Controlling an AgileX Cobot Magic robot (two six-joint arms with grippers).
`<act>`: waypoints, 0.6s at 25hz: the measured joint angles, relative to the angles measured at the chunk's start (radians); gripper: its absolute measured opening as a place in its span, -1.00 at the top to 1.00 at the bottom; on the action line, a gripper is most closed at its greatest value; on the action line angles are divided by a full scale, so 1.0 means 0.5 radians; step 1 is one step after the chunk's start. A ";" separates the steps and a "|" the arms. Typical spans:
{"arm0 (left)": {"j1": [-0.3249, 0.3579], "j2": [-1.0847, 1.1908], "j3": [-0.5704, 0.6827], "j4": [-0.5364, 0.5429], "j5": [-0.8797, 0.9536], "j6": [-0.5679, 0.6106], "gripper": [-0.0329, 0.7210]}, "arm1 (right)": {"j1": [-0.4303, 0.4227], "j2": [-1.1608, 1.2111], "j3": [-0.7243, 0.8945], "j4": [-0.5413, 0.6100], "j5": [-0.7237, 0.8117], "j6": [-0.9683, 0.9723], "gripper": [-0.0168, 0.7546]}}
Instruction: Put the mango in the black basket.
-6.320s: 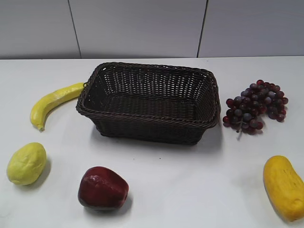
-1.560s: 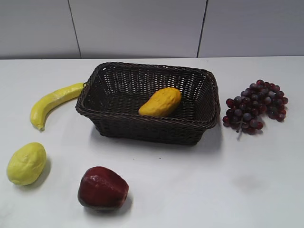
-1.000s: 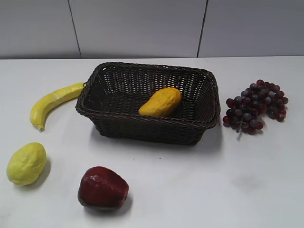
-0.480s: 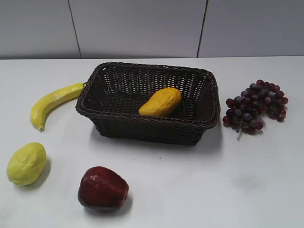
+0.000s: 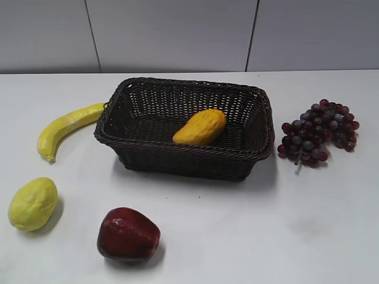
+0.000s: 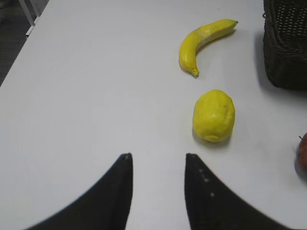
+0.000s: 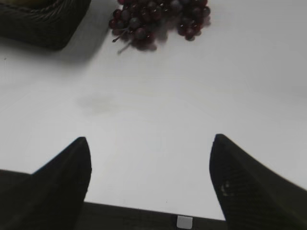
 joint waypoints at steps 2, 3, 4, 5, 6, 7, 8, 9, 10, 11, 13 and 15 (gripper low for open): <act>0.000 0.000 0.000 0.000 0.000 0.000 0.19 | -0.125 -0.092 0.000 0.000 0.000 0.000 -0.57; 0.000 0.000 0.000 0.000 0.000 0.000 0.19 | -0.191 -0.136 0.000 0.000 0.000 0.000 -0.57; 0.000 0.000 0.000 0.000 0.000 0.000 0.19 | -0.247 -0.191 0.000 0.000 0.000 0.000 -0.57; 0.000 0.000 0.000 0.000 0.000 0.000 0.19 | -0.313 -0.247 0.000 0.001 0.000 0.000 -0.57; 0.000 0.000 0.000 0.000 0.000 0.000 0.19 | -0.377 -0.292 0.000 0.001 0.000 0.000 -0.57; 0.000 0.000 0.000 0.000 0.000 0.000 0.19 | -0.428 -0.341 0.000 0.003 -0.002 0.000 -0.57; 0.000 0.000 0.000 0.000 0.000 0.000 0.19 | -0.481 -0.373 0.000 0.003 -0.002 0.000 -0.57; 0.000 0.000 0.000 0.000 0.000 0.000 0.19 | -0.520 -0.387 0.000 0.003 -0.002 0.000 -0.57; 0.000 0.000 0.000 0.000 0.000 0.000 0.19 | -0.539 -0.392 0.000 0.003 -0.002 0.000 -0.57; 0.000 0.000 0.000 0.000 0.000 0.000 0.19 | -0.549 -0.392 0.000 0.003 -0.002 0.000 -0.57; 0.000 0.000 0.000 0.000 0.000 0.000 0.19 | -0.554 -0.392 0.002 0.003 -0.002 0.000 -0.57; 0.000 0.000 0.000 0.000 0.000 0.000 0.19 | -0.554 -0.392 0.002 0.003 -0.002 0.000 -0.57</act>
